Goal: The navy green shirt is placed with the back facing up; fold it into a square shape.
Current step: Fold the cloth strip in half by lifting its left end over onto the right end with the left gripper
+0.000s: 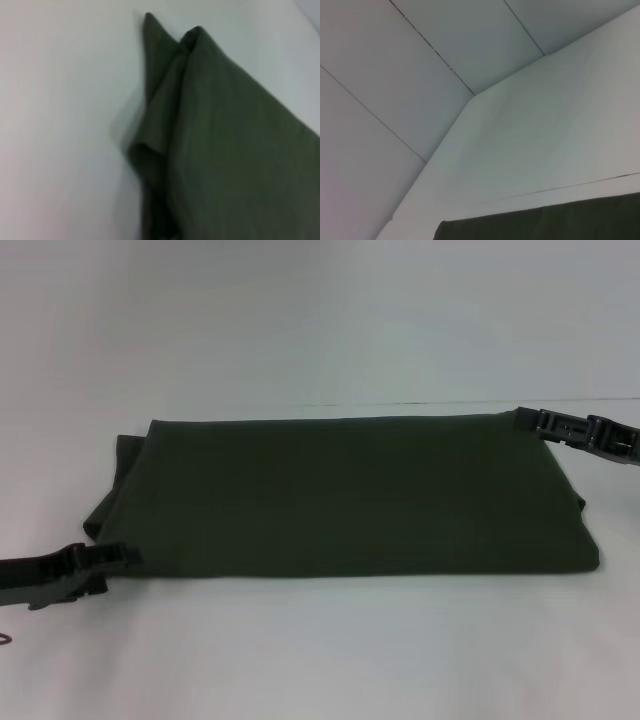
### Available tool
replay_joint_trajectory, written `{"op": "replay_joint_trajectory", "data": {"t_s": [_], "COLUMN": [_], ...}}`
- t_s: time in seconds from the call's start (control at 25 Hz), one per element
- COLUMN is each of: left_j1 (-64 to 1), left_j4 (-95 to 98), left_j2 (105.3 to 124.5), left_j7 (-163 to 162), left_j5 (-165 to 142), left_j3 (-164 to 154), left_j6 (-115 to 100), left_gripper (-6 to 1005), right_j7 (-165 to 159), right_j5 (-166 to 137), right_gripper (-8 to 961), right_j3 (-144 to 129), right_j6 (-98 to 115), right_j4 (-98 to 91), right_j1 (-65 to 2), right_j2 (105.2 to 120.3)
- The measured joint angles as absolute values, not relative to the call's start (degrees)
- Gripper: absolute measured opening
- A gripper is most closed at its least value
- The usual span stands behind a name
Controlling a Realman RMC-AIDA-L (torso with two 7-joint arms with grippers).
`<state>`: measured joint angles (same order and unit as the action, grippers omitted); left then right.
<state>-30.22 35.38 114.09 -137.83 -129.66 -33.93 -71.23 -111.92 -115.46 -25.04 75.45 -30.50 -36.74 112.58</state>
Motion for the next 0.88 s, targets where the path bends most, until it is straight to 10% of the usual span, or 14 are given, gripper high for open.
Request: {"op": "replay_joint_trajectory", "data": {"t_s": [0.88], "left_j1": [-31.62], "left_j4": [35.44], "left_j2": [114.3], "left_j7": [-137.37], "left_j5": [-130.69], "left_j3": [-33.93], "left_j6": [-65.99], "left_gripper": [772], "right_j7": [-112.76], "right_j5": [-113.99], "right_gripper": [823], "right_j3": [-25.05], "right_j6": [75.4], "right_j4": [-30.88], "right_j1": [-36.66], "right_j2": [112.52]}}
